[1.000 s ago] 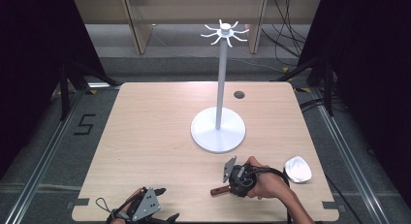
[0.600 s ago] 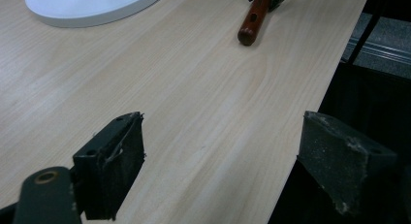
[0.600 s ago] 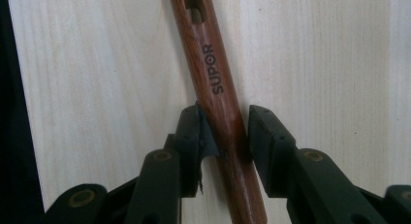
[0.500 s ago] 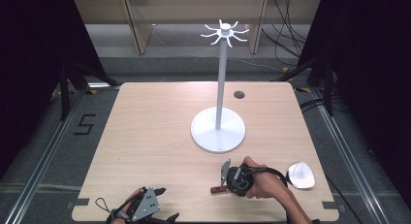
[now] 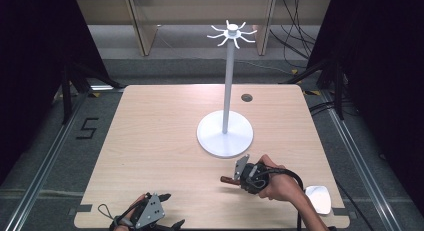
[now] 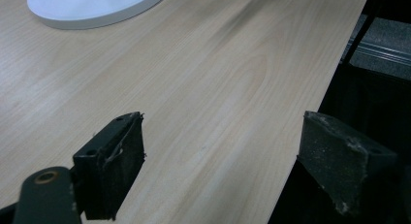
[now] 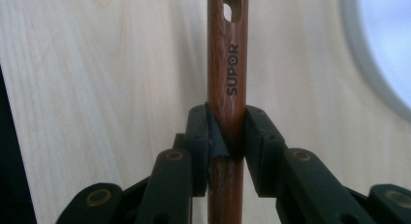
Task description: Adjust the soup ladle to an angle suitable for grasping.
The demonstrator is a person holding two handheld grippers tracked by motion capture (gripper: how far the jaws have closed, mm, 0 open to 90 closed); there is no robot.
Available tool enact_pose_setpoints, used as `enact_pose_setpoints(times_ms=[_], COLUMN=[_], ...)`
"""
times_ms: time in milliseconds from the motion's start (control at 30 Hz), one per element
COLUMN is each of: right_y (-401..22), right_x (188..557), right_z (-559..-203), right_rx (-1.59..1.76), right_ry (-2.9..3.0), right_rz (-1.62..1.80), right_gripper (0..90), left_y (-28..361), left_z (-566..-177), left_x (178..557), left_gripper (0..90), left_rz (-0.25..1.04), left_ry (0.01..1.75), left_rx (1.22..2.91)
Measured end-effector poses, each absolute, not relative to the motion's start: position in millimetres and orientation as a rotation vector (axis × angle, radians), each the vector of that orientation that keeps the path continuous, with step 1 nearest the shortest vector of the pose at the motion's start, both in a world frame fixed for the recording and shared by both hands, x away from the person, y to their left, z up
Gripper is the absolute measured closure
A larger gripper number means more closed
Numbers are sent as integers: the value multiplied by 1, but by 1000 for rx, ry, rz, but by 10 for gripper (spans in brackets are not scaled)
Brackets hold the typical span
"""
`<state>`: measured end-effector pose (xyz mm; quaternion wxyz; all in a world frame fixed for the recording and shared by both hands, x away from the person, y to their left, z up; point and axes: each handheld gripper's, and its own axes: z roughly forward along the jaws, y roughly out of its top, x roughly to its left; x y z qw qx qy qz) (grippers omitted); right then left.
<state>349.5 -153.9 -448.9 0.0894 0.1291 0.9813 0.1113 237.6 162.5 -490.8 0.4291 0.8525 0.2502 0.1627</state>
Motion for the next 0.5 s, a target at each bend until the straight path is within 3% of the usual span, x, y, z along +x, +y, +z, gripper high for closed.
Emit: enact_pose_setpoints(times_ms=[500], right_y=[-197], right_x=[345], right_z=[-380], right_rx=[462], right_ry=[2703], right_rz=[725], right_gripper=[740], left_y=[163], left_z=[-491], left_x=[237], left_gripper=[158], left_rz=[406], left_ry=[626], left_rx=[2126])
